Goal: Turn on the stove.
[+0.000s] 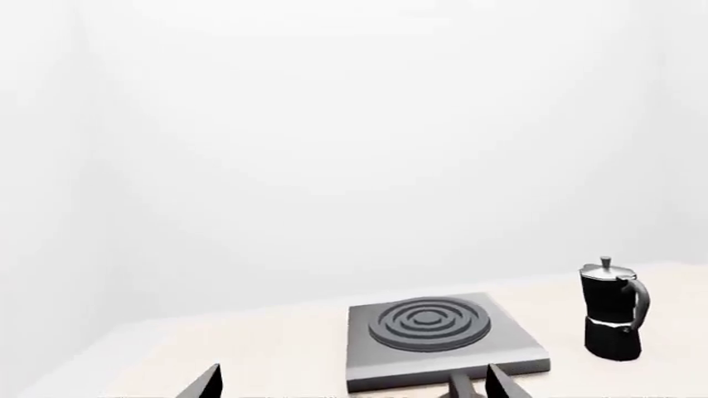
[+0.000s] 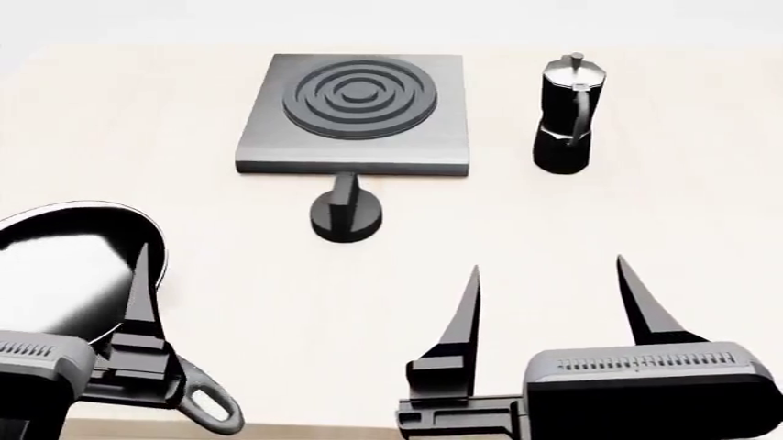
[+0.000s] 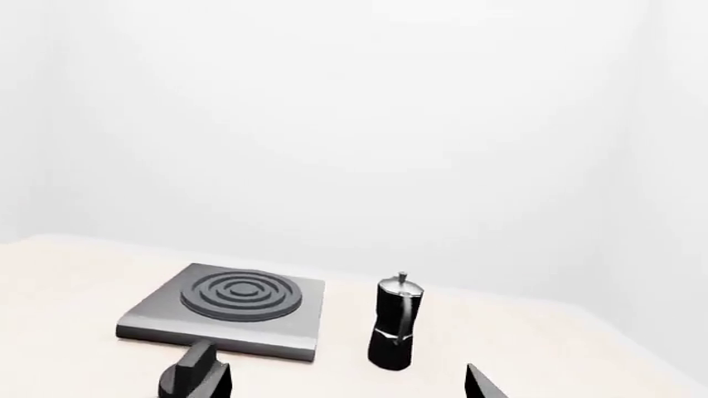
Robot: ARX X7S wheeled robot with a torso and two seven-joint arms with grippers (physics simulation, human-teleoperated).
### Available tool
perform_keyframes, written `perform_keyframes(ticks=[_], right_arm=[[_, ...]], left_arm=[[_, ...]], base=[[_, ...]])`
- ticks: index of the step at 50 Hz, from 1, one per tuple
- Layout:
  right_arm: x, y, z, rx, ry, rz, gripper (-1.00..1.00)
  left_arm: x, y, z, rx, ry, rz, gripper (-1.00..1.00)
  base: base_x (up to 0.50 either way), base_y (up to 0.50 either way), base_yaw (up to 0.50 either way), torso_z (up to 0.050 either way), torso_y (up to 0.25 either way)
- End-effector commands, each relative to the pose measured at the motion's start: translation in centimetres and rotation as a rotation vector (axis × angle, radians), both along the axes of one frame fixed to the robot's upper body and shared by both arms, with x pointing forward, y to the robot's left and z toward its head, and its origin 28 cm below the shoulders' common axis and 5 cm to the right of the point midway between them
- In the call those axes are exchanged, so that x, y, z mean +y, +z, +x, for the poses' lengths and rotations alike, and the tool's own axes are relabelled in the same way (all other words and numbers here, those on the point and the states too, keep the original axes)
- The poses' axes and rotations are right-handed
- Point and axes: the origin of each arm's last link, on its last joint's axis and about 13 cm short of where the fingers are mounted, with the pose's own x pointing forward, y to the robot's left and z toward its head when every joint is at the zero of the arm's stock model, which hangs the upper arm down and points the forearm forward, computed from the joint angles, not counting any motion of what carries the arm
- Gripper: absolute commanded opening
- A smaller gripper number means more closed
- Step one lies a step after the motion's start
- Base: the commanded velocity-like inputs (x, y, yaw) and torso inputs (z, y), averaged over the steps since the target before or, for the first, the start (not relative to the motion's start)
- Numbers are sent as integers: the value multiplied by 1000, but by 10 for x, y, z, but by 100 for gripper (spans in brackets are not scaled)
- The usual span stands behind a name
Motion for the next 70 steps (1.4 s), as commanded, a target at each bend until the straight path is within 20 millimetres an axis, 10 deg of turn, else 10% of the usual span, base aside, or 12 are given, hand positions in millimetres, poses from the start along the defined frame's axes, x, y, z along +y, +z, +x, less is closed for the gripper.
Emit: perform_keyframes(ticks=[1, 70], right_arm=[[1, 0, 0, 3, 4, -4, 100], [3, -2, 0, 20, 32, -30, 100]], left_arm=[[0, 0, 0, 0, 0, 2, 100], [0, -3, 1, 5, 9, 10, 100]], base=[[0, 297, 0, 0, 0], [0, 165, 0, 0, 0]])
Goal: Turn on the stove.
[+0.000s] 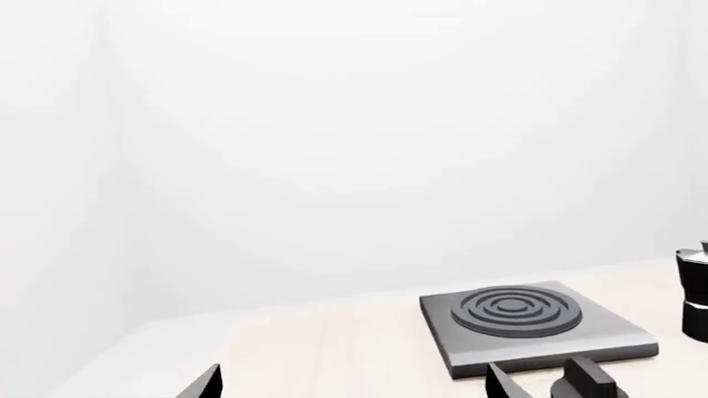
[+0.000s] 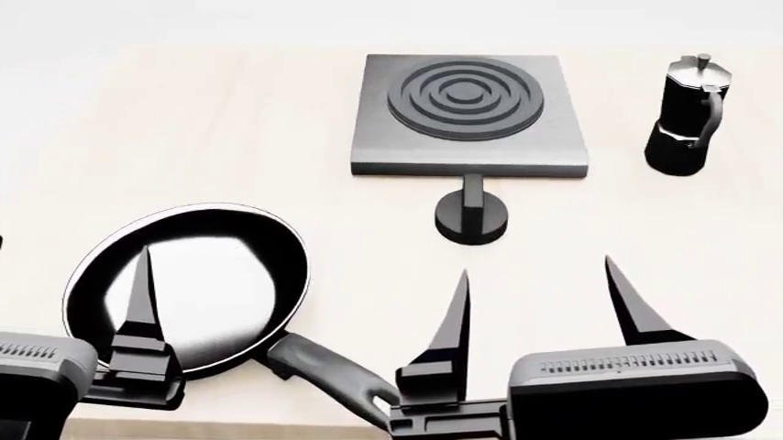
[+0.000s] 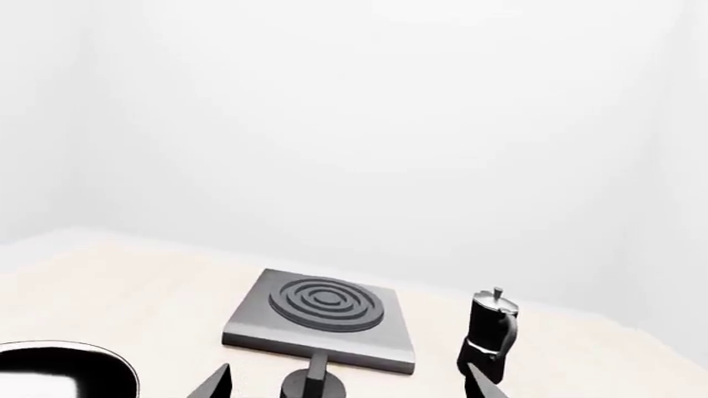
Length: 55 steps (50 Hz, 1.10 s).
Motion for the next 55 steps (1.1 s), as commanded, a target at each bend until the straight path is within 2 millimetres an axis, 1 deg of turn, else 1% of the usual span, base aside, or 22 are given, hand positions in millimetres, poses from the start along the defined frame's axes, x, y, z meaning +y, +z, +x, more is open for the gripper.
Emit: perform_keyframes(ticks=[1, 15, 55], right_arm=[[1, -2, 1, 17, 15, -3, 100], [1, -4, 3, 25, 9, -3, 100], [1, -4, 2, 26, 6, -9, 100]], left_arm=[[0, -1, 1, 3, 1, 0, 100], [0, -2, 1, 3, 12, 16, 100], [0, -2, 1, 0, 14, 14, 100]], base=[[109, 0, 0, 0, 0], [72, 0, 0, 0, 0], [261, 0, 0, 0, 0]])
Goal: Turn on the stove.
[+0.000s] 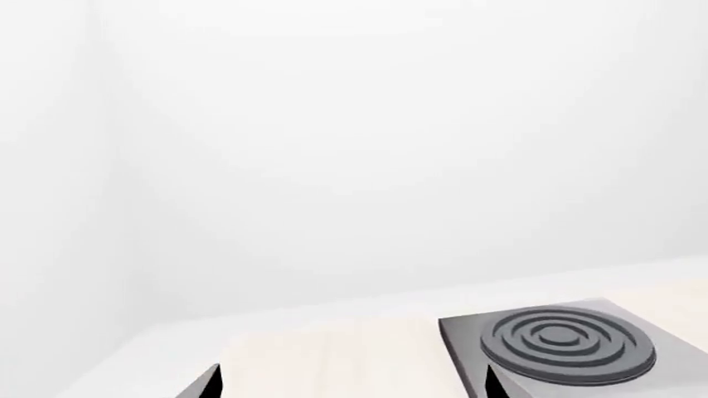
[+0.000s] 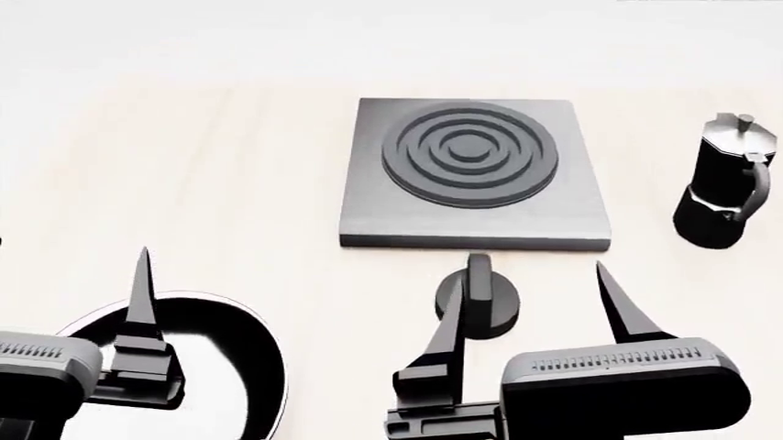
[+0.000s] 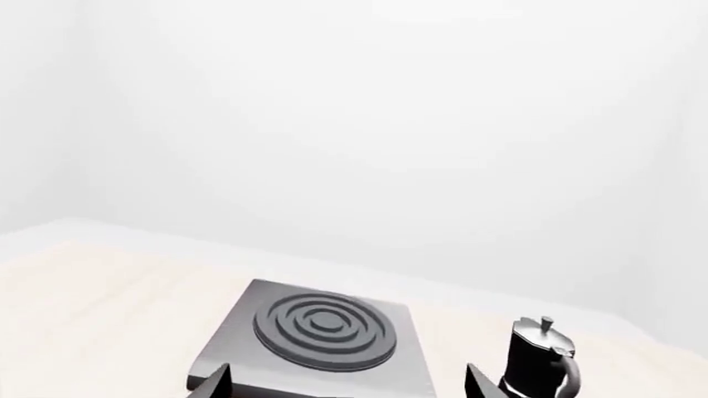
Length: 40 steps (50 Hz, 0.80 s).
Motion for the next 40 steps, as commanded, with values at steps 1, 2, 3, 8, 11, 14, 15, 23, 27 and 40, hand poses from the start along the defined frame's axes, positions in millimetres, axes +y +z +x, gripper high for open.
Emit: perform_keyframes(ticks=[1, 2, 3, 8, 11, 14, 15, 23, 27, 40], right_arm=[[0, 1, -1, -1, 1, 0, 100], [0, 1, -1, -1, 0, -2, 100], [0, 1, -1, -1, -1, -3, 100], [0, 0, 0, -1, 1, -2, 100], [0, 0, -1, 0, 2, -2, 100], [0, 1, -1, 0, 3, -3, 100], [0, 1, -1, 0, 3, -2, 100], [0, 0, 0, 0, 2, -4, 100], [0, 0, 0, 1, 4, -3, 100], [0, -3, 2, 9, 2, -2, 100]], left_arm=[[0, 0, 0, -1, 1, 2, 100], [0, 1, 0, -1, 1, 0, 100], [0, 0, 0, -1, 2, 1, 100], [0, 0, 0, 0, 2, 0, 100], [0, 0, 0, 1, 1, -1, 100], [0, 0, 0, 0, 2, -1, 100], [0, -1, 0, 1, 2, -1, 100], [0, 0, 0, 2, 3, 0, 100], [0, -1, 1, 3, 2, 0, 100], [0, -1, 1, 3, 2, 0, 100]], base=[[258, 0, 0, 0, 0], [262, 0, 0, 0, 0], [266, 0, 0, 0, 0], [264, 0, 0, 0, 0], [262, 0, 0, 0, 0], [260, 0, 0, 0, 0], [262, 0, 0, 0, 0], [261, 0, 0, 0, 0], [261, 0, 0, 0, 4], [263, 0, 0, 0, 0]])
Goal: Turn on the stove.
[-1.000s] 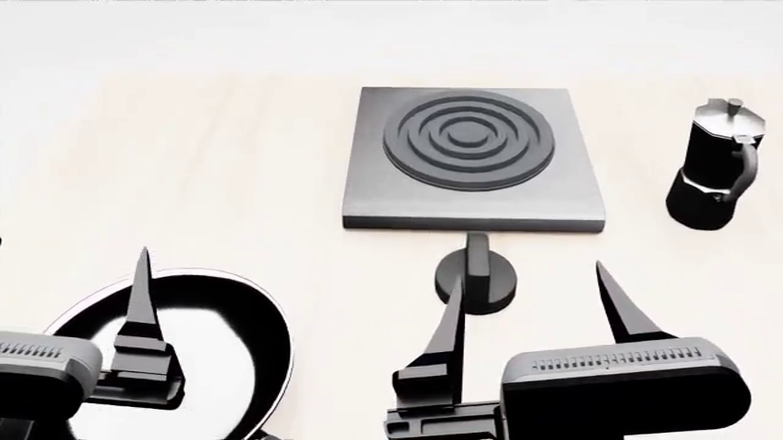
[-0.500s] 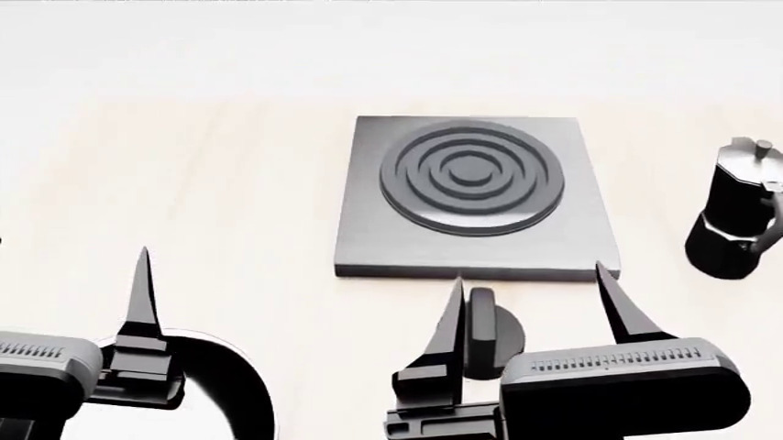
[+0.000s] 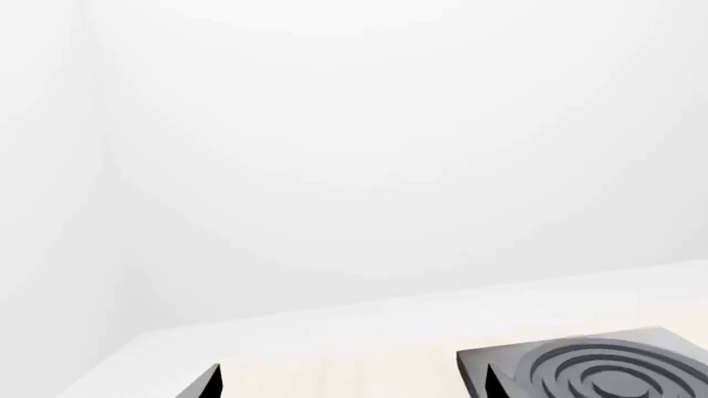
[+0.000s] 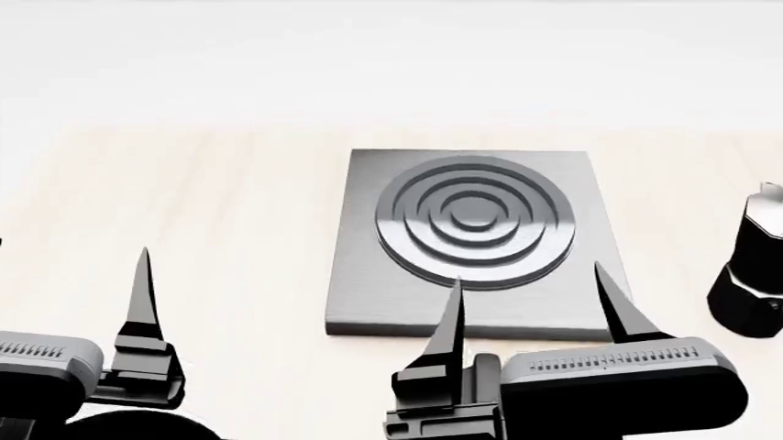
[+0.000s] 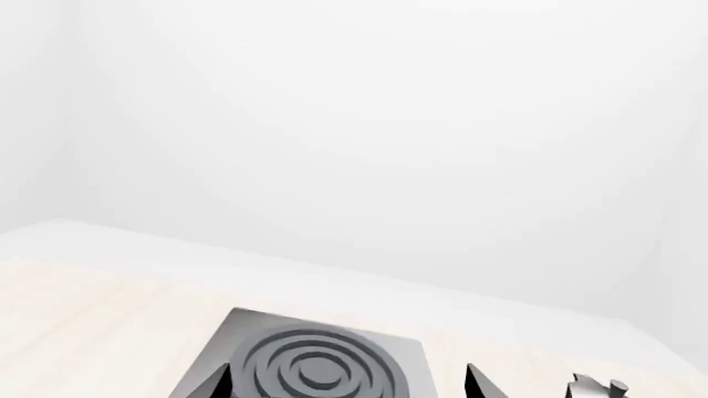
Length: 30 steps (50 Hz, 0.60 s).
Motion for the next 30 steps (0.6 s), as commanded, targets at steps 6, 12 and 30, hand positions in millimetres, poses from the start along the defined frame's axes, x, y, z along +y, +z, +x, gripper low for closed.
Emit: perform_keyframes(ticks=[6, 12, 30], right_arm=[[0, -3, 3, -2, 5, 15, 100], [1, -7, 7, 24, 3, 13, 100], [0, -26, 24, 185, -39, 59, 100]], left_arm=[[-1, -1, 0, -1, -8, -2, 100], [-2, 0, 0, -9, -17, -3, 100], [-1, -2, 2, -10, -9, -1, 100]], base=[[196, 0, 0, 0, 0], [0, 0, 0, 0, 0], [0, 0, 0, 0, 0]])
